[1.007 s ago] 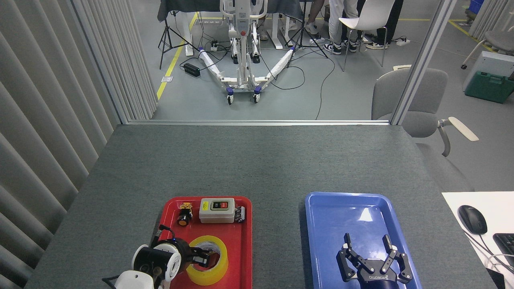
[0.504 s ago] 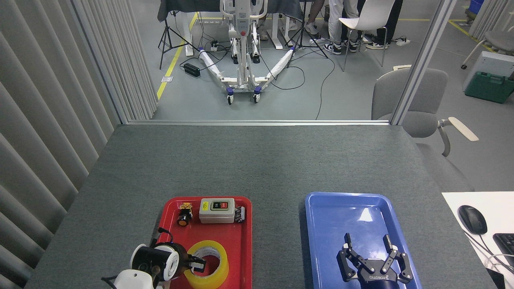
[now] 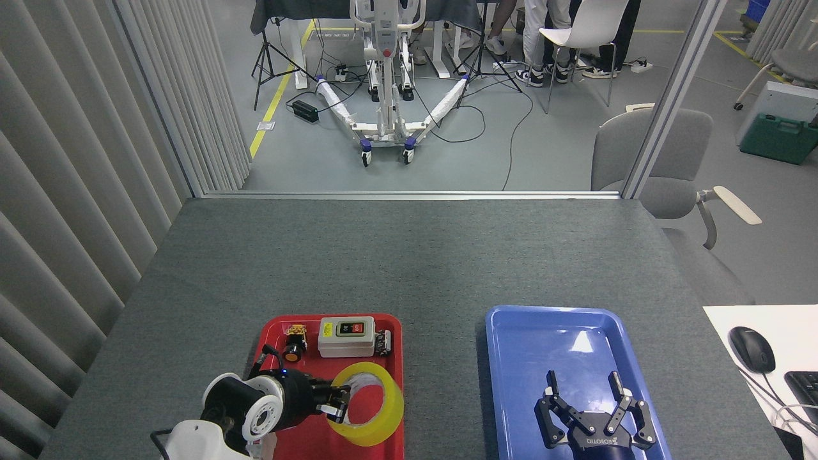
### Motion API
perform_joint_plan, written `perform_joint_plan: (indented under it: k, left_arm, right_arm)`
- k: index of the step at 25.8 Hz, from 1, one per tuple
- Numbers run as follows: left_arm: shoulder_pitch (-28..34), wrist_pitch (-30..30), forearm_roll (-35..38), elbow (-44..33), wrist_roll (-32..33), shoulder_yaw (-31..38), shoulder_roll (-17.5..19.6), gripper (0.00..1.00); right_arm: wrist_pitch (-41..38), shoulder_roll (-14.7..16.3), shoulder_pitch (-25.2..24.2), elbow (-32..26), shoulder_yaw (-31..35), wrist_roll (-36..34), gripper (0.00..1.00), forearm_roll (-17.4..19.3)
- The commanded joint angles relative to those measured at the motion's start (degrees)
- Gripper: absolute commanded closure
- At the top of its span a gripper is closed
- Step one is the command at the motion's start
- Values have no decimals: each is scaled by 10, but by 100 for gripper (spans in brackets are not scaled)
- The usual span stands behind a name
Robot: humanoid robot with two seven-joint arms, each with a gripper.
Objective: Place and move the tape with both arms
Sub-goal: 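Lift the tape with the left hand toward the blue tray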
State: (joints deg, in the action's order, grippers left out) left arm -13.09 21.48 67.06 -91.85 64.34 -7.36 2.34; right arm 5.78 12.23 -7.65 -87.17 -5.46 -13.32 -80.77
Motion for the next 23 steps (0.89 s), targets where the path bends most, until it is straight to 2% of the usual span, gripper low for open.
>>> perform_joint_plan:
  k: [1,3,4,7,9,11,14,16,19,23]
  left_arm:
    - [-1,88,-84,15,-64,-1,-7,100]
    - [-1,131,-123,33,-91,3,-19,96]
    - [-1,144,-140,47,-107,11,-23,79]
    - [-6,195,-164,40,-123,12,-21,93]
    - [-14,210,-178,36,-124,15,-19,96]
    - [-25,216,-221,42,-126,12,-18,100]
    - [-28,235,-273,47,-126,13,-20,100]
    - [-31,235,-287,48,-127,14,-24,100]
    - [-36,235,-336,70,-127,14,-27,100]
    - [-39,235,-354,98,-127,16,-27,100]
  right_arm:
    - [-3,1,0,6,1,-21,0,-4]
    - [-5,1,0,8,1,-28,0,-5]
    - [-8,2,0,8,1,-38,0,-8]
    - [-25,3,-2,8,3,-85,0,-17]
    - [-49,6,-2,8,5,-93,0,-18]
    - [-111,12,-3,9,5,-93,0,-27]
    - [-266,38,-5,9,10,-99,0,-42]
    - [-377,68,-5,6,23,-129,0,-43]
    - [-501,90,-4,1,27,-180,0,-53]
    - [-508,96,-6,-22,26,-183,0,-85]
